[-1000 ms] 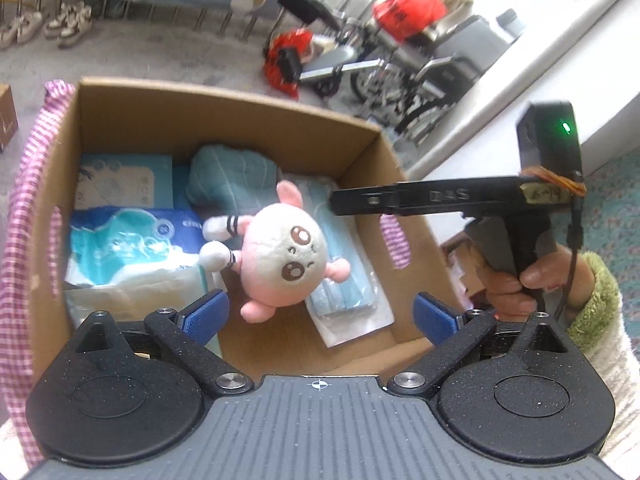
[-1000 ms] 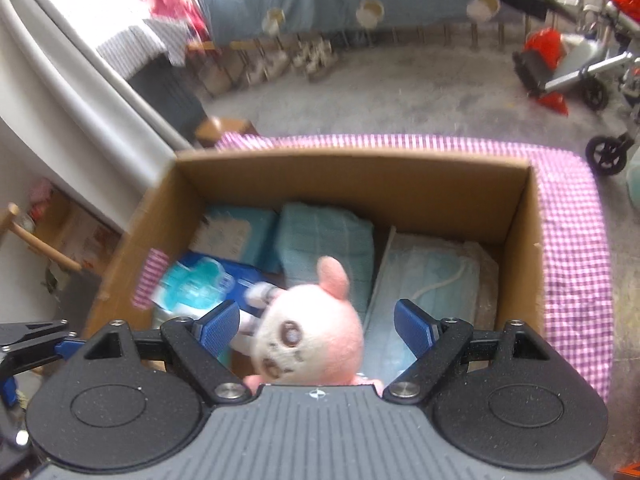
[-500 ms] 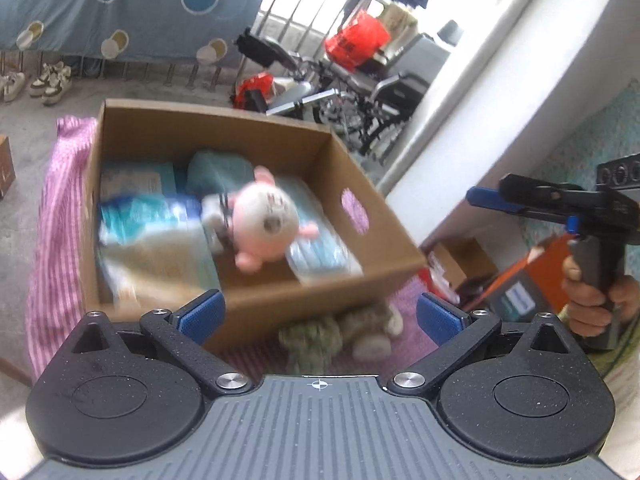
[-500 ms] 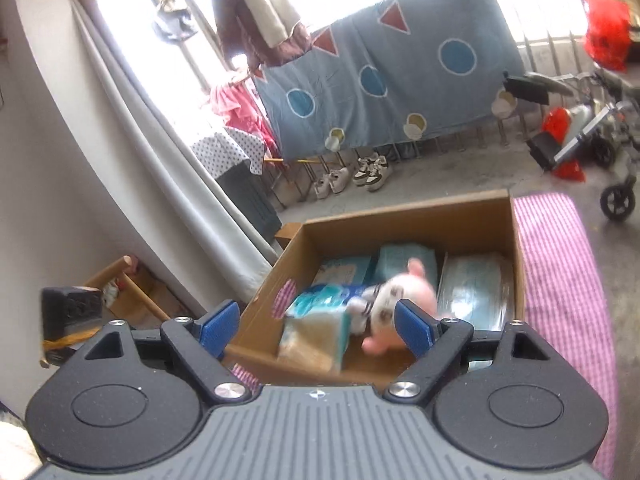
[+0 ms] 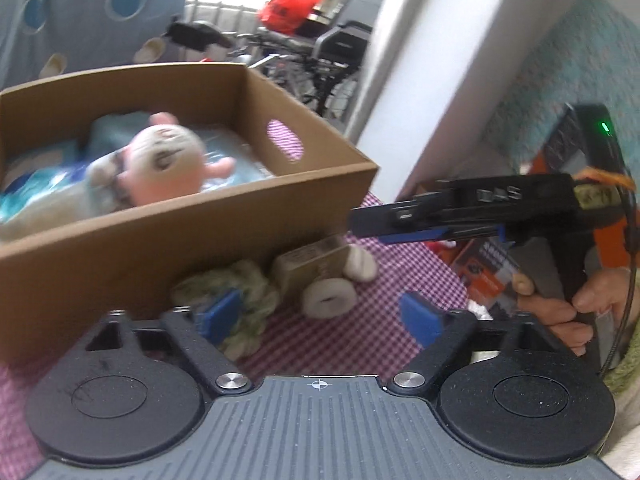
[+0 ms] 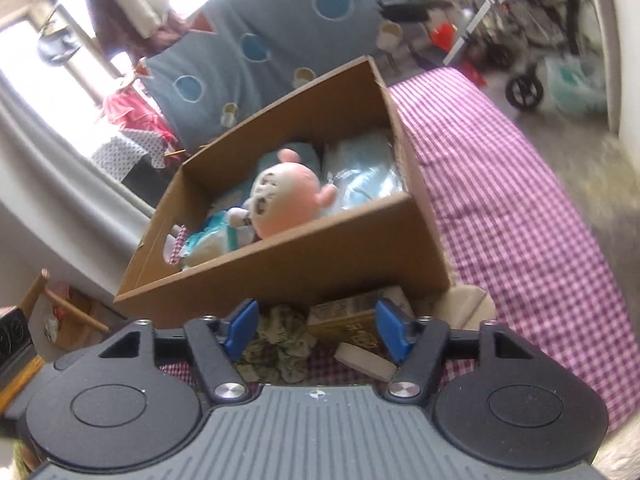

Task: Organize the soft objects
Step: 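Withdraw the right gripper from the box toward the small gold box, then close the right gripper on the small gold box, then lift the gold box with the right gripper and lower it beside the plush toy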

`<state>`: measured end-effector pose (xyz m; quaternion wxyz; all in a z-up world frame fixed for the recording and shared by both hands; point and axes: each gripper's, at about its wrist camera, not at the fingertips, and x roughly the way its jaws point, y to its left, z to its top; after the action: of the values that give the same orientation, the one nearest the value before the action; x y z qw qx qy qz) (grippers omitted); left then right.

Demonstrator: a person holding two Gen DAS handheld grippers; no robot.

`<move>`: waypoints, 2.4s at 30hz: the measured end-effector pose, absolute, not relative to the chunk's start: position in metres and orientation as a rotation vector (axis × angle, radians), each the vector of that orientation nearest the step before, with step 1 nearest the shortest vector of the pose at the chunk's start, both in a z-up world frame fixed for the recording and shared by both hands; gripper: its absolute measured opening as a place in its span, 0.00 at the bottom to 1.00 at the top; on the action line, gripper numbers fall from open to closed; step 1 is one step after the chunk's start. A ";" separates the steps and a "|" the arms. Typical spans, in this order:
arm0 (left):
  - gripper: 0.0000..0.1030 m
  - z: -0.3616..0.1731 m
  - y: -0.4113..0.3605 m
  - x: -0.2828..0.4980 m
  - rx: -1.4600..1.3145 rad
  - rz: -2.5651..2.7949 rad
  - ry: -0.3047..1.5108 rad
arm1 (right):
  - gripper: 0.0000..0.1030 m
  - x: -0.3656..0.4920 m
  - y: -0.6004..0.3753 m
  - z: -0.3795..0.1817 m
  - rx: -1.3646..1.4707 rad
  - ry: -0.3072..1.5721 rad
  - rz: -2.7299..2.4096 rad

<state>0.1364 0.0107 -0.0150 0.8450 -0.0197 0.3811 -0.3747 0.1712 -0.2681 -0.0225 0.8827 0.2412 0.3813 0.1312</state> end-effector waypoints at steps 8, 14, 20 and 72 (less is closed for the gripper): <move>0.64 -0.036 -0.041 0.157 0.063 -0.795 0.818 | 0.57 0.183 -0.276 -0.043 0.515 0.809 0.270; 0.64 -0.048 -0.053 0.169 0.081 -0.773 0.861 | 0.54 0.192 -0.278 -0.054 0.508 0.832 0.273; 0.64 -0.060 -0.063 0.178 0.086 -0.762 0.907 | 0.51 0.198 -0.279 -0.065 0.519 0.857 0.267; 0.68 0.050 0.028 0.158 -0.118 -0.659 0.563 | 0.48 0.226 -0.184 0.056 0.314 0.716 0.447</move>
<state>0.1576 0.0282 0.0496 0.9059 -0.0572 0.2724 -0.3193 0.2264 -0.1837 0.0557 0.9003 0.1519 0.3460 0.2159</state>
